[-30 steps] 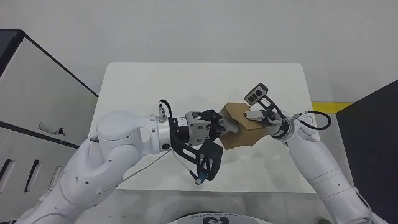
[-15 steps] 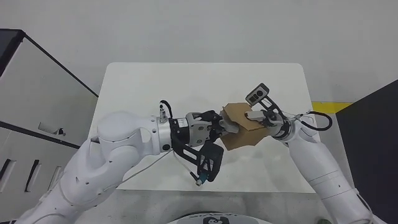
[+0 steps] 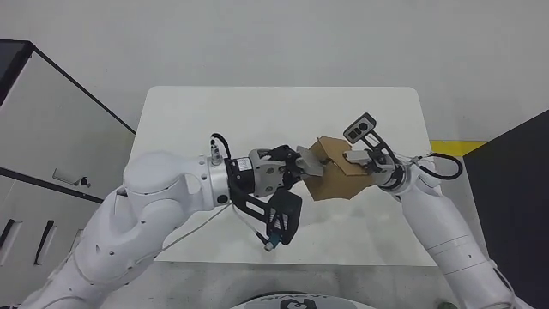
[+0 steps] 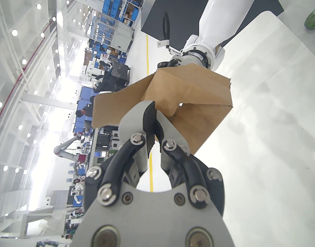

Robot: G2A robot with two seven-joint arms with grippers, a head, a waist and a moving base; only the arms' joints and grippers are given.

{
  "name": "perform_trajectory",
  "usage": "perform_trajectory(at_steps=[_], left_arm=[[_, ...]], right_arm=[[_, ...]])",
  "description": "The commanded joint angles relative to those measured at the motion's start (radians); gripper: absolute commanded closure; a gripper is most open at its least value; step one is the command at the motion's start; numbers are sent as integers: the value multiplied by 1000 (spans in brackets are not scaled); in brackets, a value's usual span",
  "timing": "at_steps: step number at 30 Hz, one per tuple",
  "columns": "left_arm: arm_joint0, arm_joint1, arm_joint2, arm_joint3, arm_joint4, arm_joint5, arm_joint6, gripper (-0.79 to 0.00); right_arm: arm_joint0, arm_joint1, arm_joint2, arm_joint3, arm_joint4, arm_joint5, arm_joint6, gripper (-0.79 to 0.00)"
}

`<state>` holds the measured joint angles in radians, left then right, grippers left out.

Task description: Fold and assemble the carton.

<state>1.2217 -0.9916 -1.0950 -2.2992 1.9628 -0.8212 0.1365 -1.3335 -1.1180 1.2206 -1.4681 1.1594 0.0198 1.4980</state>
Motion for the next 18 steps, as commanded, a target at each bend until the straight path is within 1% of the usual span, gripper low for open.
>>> perform_trajectory(at_steps=[1,6,10,14,16,18], left_arm=[[0,1,-6,-3,-2,0,-2,0],[-1,4,-31,-21,-6,1,-11,0],[-11,7,-73,-51,-6,-1,-26,0],[-66,9,-107,-51,0,-8,1,0],[-102,9,-103,-51,11,-19,20,0],[-145,7,-80,-51,28,-30,37,0]], right_arm=[[0,0,3,2,0,-1,2,0],[-2,-1,11,7,3,-6,6,0],[-6,-2,19,12,3,-13,4,0],[-11,-1,31,15,-10,-21,-3,0],[-13,1,37,15,-24,-24,-7,0],[-16,2,41,13,-38,-27,-9,0]])
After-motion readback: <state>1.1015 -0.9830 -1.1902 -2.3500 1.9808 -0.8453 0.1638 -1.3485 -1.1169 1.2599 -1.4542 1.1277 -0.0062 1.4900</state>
